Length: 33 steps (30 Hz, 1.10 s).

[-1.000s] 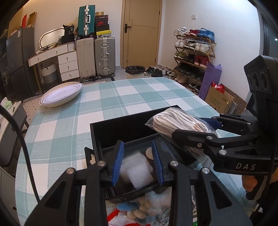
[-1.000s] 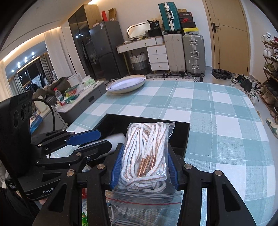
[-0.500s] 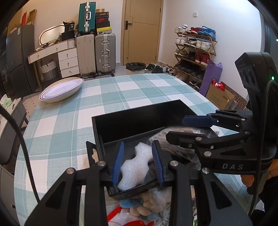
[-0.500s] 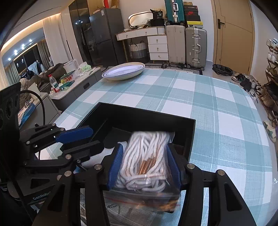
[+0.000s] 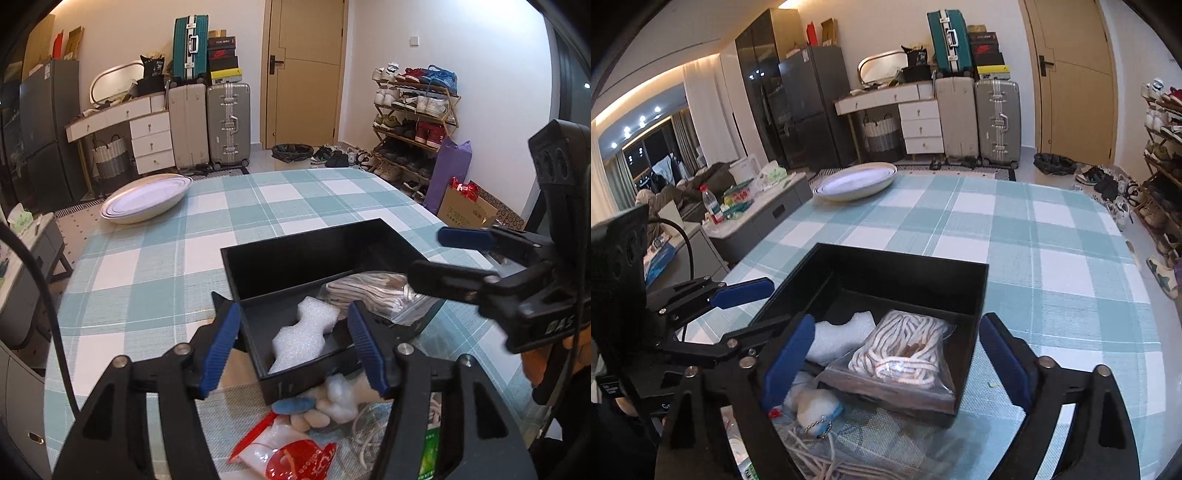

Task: Organize soft objects
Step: 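Withdraw both open tools from the box back over the pile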

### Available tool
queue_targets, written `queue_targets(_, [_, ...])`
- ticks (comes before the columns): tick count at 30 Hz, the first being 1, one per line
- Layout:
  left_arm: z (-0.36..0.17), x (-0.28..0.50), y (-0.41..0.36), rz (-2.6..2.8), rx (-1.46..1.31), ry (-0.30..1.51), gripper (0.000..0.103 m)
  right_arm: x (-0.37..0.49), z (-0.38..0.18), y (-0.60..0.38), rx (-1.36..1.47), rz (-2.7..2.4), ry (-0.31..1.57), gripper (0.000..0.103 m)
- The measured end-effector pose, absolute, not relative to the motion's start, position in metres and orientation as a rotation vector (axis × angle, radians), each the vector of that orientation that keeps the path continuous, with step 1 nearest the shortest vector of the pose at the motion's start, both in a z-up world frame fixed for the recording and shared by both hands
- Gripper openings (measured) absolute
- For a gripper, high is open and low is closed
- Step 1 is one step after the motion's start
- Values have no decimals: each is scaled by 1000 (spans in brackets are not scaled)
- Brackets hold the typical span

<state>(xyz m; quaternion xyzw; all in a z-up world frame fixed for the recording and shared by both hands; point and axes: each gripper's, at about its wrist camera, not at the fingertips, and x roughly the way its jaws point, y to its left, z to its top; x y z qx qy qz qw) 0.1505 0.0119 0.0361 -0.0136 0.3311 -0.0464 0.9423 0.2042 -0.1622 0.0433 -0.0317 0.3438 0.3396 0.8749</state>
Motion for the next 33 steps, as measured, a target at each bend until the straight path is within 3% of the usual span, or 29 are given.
queue_targets(1, [37, 148, 13, -91, -23, 674, 70, 201, 46, -167, -58, 699, 709, 102])
queue_targets(2, [38, 144, 13, -86, -22, 671, 87, 198, 48, -172, -50, 692, 700, 102])
queue_targets(4, [40, 134, 16, -71, -28, 646, 102, 190, 51, -181, -35, 688, 689, 102])
queue_targets(33, [34, 52, 26, -58, -16, 606, 103, 95, 36, -230, -69, 684, 700, 103])
